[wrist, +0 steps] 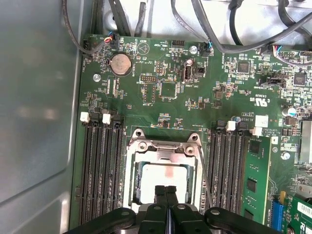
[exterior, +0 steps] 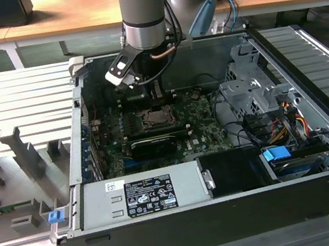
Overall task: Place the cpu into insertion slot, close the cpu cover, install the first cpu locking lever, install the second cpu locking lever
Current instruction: 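Install the first cpu locking lever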
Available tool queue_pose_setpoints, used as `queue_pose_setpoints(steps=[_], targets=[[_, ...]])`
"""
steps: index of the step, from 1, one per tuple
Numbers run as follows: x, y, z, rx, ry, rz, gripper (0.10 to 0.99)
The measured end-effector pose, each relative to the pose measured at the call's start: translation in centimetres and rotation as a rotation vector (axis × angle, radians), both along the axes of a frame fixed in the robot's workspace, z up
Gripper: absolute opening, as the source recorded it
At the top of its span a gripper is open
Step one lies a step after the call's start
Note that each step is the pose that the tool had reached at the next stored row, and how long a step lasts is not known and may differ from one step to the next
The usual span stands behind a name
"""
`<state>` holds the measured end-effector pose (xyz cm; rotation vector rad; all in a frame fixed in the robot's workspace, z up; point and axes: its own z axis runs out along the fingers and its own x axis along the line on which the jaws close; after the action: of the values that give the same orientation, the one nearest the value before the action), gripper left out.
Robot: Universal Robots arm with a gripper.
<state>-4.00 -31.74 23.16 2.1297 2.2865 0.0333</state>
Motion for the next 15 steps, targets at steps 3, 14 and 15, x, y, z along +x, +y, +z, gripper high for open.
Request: queue_pose_setpoints(steps=[3, 14, 15], targets=[[0.0, 0.0, 0.06, 0.0, 0.0001, 0.0, 0.106], [0.0, 0.0, 0.28, 0.0, 0.0001, 0.0, 0.106], [0.0, 0.0, 0.29, 0.0, 0.0001, 0.0, 0.106]])
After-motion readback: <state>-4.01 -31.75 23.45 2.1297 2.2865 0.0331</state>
